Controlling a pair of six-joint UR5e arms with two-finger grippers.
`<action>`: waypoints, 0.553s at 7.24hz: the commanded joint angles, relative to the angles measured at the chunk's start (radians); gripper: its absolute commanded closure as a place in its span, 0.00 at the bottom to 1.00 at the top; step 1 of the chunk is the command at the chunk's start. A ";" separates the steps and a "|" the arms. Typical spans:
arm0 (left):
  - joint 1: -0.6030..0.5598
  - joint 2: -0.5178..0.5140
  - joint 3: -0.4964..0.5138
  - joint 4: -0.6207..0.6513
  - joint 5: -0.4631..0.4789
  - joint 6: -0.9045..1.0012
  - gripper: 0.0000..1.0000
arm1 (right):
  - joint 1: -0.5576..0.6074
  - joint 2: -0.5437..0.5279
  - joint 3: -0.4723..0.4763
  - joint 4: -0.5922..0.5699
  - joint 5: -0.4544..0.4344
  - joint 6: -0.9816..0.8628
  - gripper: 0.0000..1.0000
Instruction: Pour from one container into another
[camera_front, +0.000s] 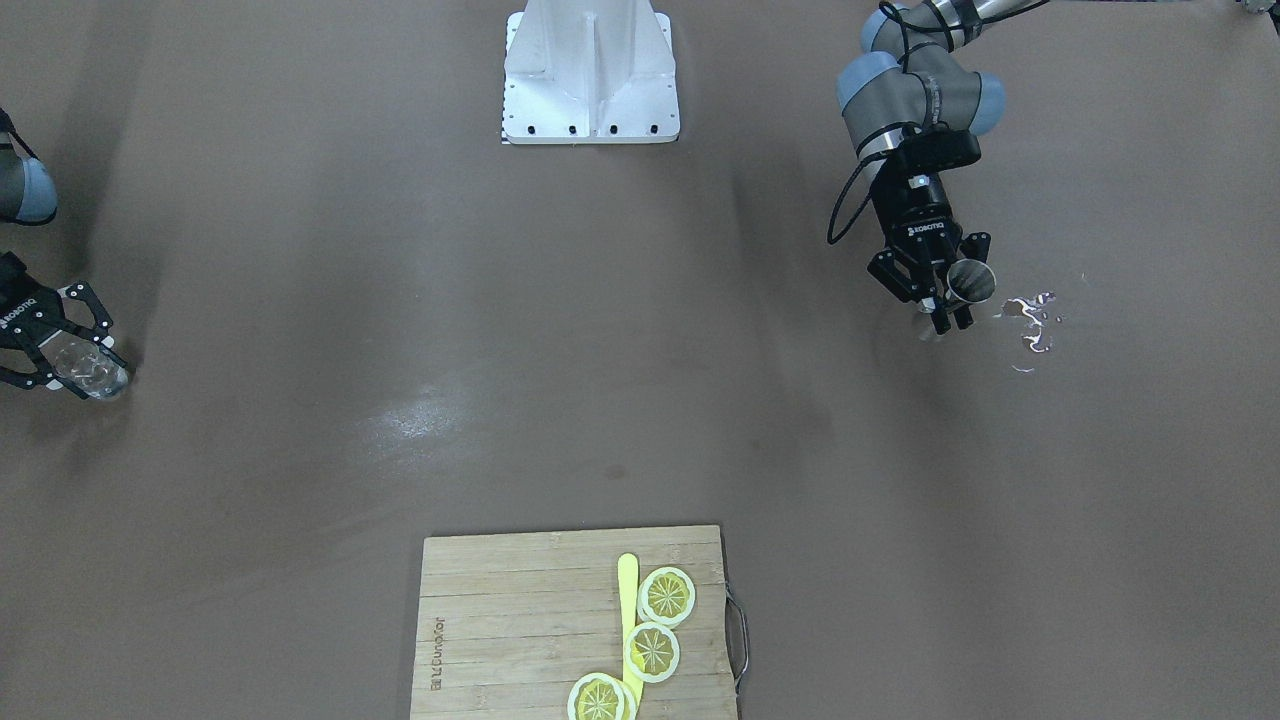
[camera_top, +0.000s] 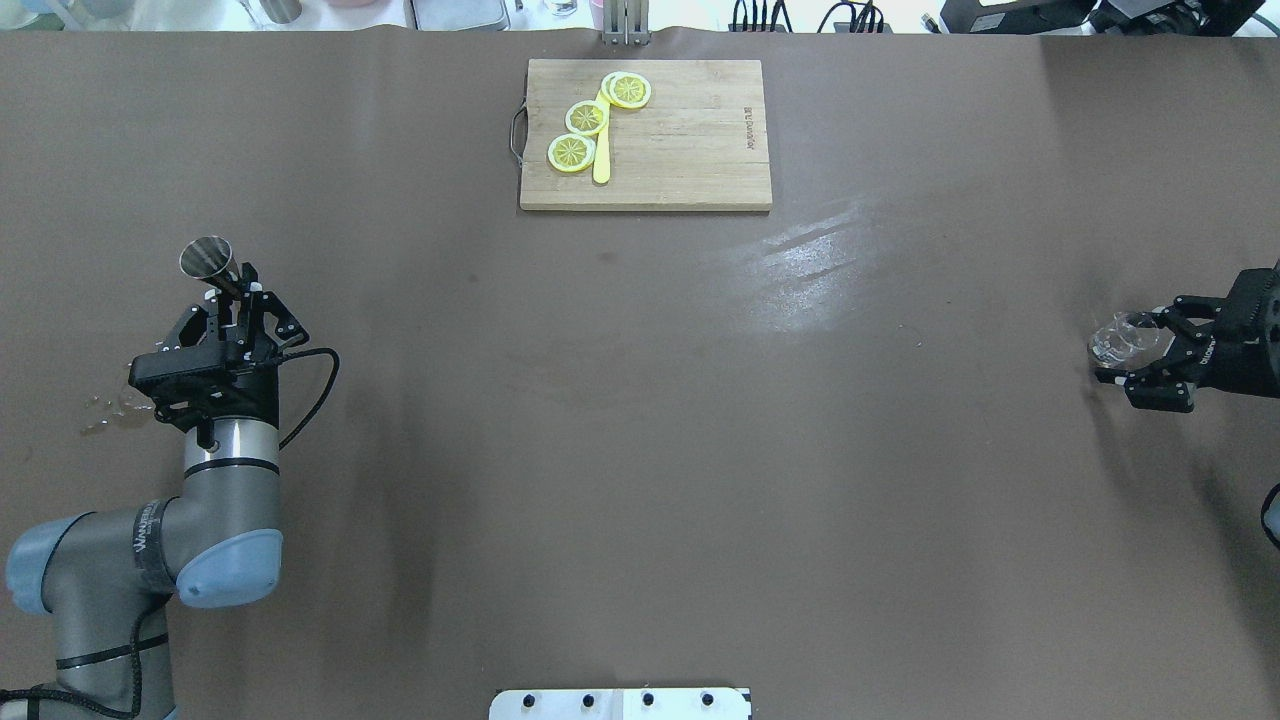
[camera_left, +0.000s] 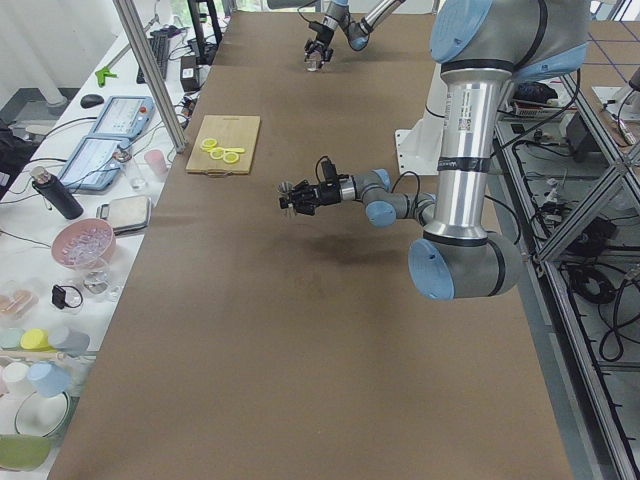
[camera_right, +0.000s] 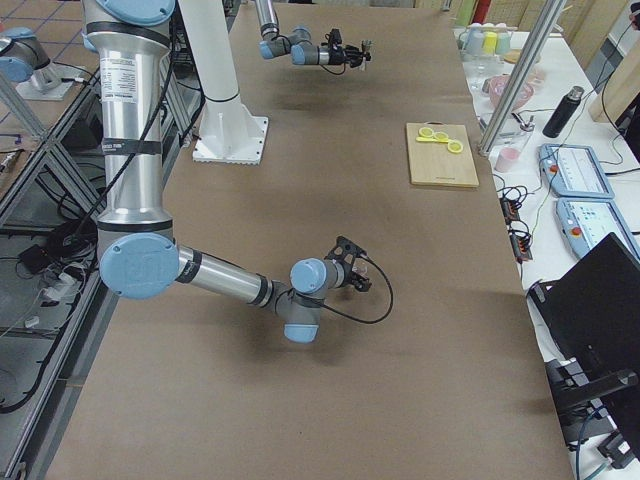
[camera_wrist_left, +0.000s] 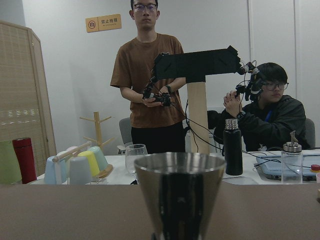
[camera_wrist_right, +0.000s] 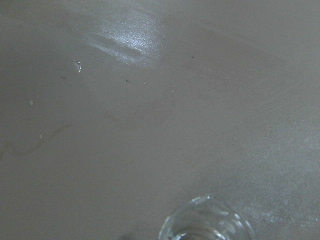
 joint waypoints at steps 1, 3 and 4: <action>-0.012 -0.001 0.000 0.149 -0.043 -0.161 1.00 | 0.003 -0.007 0.012 0.007 0.006 0.000 0.00; -0.027 -0.001 0.026 0.222 -0.067 -0.241 1.00 | 0.009 -0.030 0.011 0.043 0.053 0.000 0.00; -0.030 -0.004 0.026 0.287 -0.082 -0.310 1.00 | 0.022 -0.045 0.014 0.045 0.073 0.000 0.00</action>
